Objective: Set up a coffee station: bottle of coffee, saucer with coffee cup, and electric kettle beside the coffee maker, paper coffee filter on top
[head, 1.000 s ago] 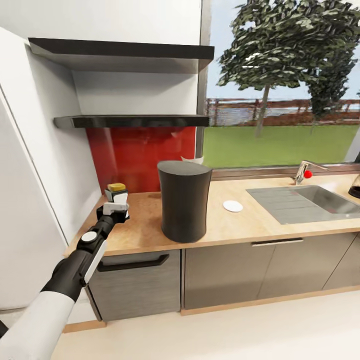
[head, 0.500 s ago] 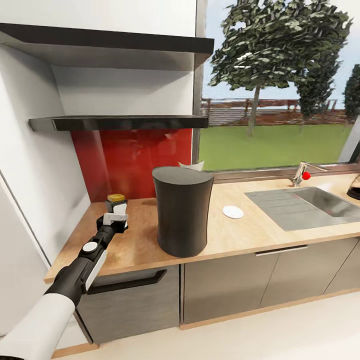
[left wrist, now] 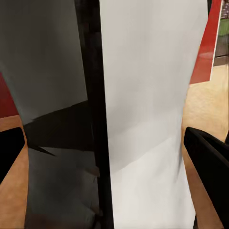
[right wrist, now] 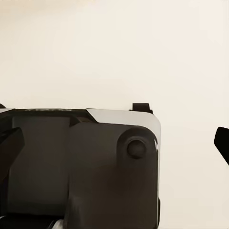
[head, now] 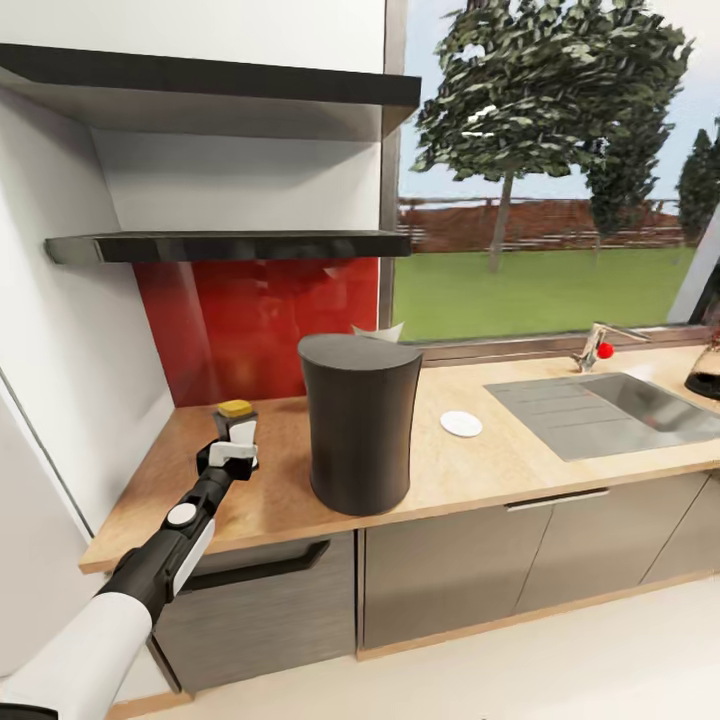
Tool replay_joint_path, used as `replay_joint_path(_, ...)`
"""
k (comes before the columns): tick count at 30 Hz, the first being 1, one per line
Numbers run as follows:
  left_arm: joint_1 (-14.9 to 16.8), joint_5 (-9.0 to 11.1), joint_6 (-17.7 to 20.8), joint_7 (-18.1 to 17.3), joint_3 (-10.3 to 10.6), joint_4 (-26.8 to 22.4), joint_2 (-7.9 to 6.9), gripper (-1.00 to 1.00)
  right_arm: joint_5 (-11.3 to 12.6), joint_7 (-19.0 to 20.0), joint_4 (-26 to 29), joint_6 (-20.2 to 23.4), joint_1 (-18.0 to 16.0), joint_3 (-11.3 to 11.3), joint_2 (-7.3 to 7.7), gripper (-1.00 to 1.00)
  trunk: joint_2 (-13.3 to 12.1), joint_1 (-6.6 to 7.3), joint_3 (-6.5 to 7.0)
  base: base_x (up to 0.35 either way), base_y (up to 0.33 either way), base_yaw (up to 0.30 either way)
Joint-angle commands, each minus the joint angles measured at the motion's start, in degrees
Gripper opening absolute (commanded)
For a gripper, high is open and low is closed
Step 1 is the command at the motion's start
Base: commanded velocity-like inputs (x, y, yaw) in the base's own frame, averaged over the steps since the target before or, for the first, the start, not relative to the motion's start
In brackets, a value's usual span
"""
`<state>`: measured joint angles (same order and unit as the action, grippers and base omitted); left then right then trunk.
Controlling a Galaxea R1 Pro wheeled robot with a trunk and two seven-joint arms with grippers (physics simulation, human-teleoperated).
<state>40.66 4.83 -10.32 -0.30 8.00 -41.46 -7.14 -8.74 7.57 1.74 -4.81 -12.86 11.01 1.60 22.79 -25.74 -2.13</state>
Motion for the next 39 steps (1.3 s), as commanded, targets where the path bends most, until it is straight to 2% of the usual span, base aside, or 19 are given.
replay_joint_path(1,0.1,0.6,-0.2,0.0,0.3,0.0,-0.09,-1.0,-0.6,0.2,-0.1,-0.2,-0.1,0.5,0.0,1.0,0.1,-0.04,-0.13,0.142,0.0,-0.257)
replay_joint_path(8,0.0,0.9,-0.2,-0.1,0.3,0.1,-0.16,-1.0,-0.6,0.2,-0.1,-0.2,-0.1,0.5,-0.01,1.0,0.1,-0.04,-0.13,0.277,0.081,-0.181)
replay_joint_path(21,-1.7,0.7,-0.3,-0.1,0.4,0.9,-0.08,-1.0,-0.6,0.2,-0.1,-0.2,-0.1,0.5,-0.01,1.0,0.1,-0.04,-0.13,0.027,0.007,-0.055)
replay_joint_path(36,-1.9,0.9,-0.4,-0.1,0.4,1.0,-0.07,-1.0,-0.6,0.2,-0.1,-0.1,-0.1,0.5,-0.12,1.0,0.1,-0.04,-0.13,0.136,0.0,-0.024)
replay_joint_path(39,-3.1,0.8,-1.2,-0.1,0.4,1.1,-0.07,-1.0,-0.6,0.2,-0.1,-0.1,-0.1,0.4,-0.1,1.0,0.1,-0.04,-0.13,0.025,0.0,0.0)
